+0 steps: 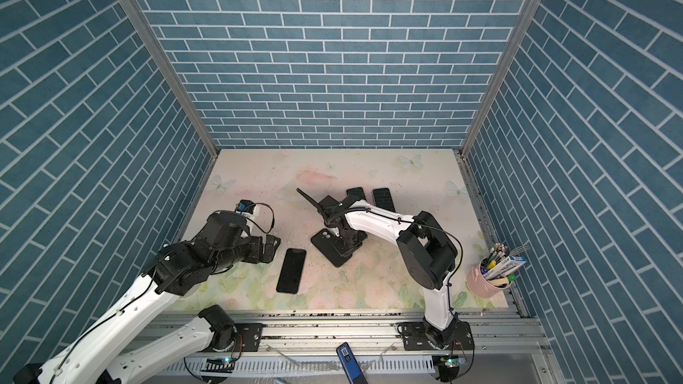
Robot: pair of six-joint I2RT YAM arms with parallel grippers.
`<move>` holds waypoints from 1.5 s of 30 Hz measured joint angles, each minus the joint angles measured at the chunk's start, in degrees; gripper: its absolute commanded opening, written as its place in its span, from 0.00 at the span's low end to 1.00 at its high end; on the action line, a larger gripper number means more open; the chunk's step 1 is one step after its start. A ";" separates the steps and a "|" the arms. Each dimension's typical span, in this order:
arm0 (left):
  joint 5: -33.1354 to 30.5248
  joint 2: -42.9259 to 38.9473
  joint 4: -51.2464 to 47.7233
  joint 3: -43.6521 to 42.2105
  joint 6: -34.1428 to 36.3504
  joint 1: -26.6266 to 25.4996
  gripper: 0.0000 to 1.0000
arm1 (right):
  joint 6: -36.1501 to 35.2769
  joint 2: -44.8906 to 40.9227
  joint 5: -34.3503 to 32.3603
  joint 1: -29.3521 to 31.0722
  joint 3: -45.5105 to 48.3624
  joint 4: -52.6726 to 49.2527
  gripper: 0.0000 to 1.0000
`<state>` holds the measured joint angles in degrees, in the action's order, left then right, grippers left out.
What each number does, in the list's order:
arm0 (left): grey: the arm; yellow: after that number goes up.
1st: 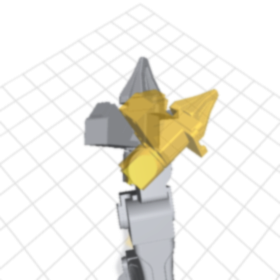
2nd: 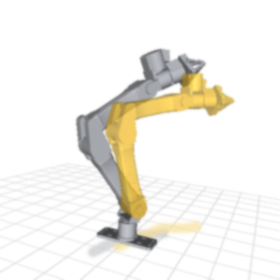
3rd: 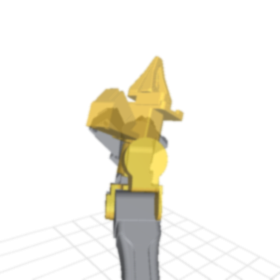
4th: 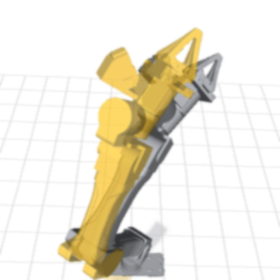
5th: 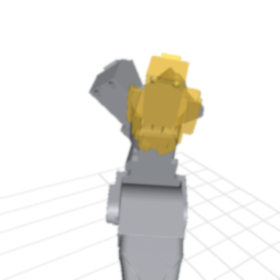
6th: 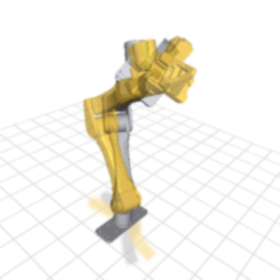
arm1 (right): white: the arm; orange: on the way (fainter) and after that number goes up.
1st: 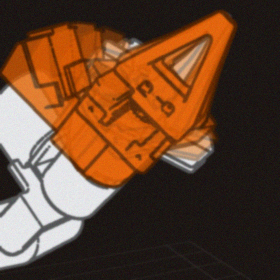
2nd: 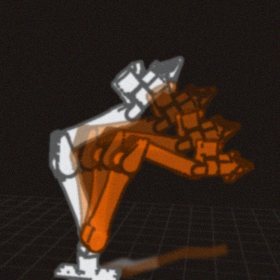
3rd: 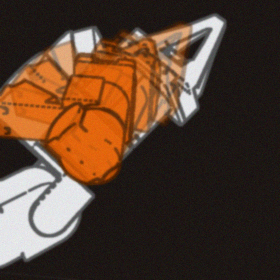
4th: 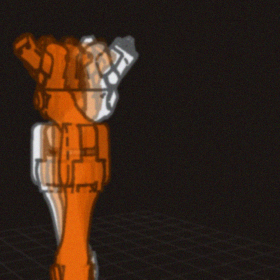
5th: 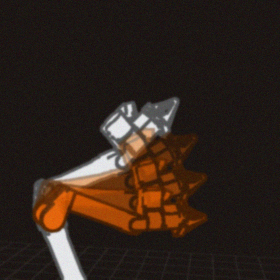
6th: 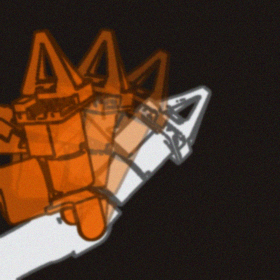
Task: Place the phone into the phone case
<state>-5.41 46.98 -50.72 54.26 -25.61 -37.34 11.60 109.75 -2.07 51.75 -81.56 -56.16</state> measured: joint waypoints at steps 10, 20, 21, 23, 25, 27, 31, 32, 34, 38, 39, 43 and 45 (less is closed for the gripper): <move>5.60 -1.44 7.72 -13.79 -10.75 0.04 0.99 | 5.97 -9.46 2.29 0.09 4.46 4.24 0.99; 10.49 -8.09 15.72 -32.17 -24.74 0.20 0.99 | 22.14 -19.26 15.34 -9.70 19.10 18.34 0.99; 10.84 -8.63 16.09 -33.22 -25.77 0.24 0.99 | 22.86 -20.09 17.49 -12.85 21.64 20.20 0.99; 11.08 -9.77 16.41 -34.49 -27.63 0.26 0.99 | 23.47 -22.64 19.28 -17.81 25.62 21.68 0.99; 11.02 -11.58 16.37 -35.21 -29.16 0.26 0.99 | 23.34 -25.53 19.10 -19.96 26.32 19.91 0.99; 10.78 -13.22 16.35 -35.91 -31.04 0.26 0.99 | 21.92 -27.74 18.58 -19.69 23.91 17.77 0.99; 10.86 -13.42 17.18 -38.64 -34.23 0.26 0.99 | 19.96 -31.93 16.68 -19.19 22.18 18.03 0.99; 11.04 -13.25 18.23 -38.95 -35.15 0.26 1.00 | 19.85 -33.55 16.33 -19.17 23.02 18.56 0.99; 11.61 -12.33 20.61 -39.30 -36.50 0.33 0.99 | 19.87 -37.16 15.63 -19.17 25.33 19.78 0.99; 13.68 -7.69 26.43 -39.23 -37.99 0.31 0.99 | 19.96 -40.00 16.90 -19.19 27.67 22.03 0.99; 14.32 -6.47 27.80 -39.12 -38.25 0.28 0.98 | 19.96 -39.87 17.88 -19.17 27.98 22.99 0.99; 16.24 -0.50 32.70 -37.92 -39.36 -1.38 0.97 | 19.89 -39.36 20.52 -19.04 28.28 24.57 0.99; 16.24 2.38 33.94 -36.79 -39.91 -3.61 0.96 | 19.87 -39.34 20.92 -18.99 28.28 24.68 0.98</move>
<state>10.83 49.36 -16.78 17.47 -65.52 -40.95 31.46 70.41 18.85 32.75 -53.28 -31.48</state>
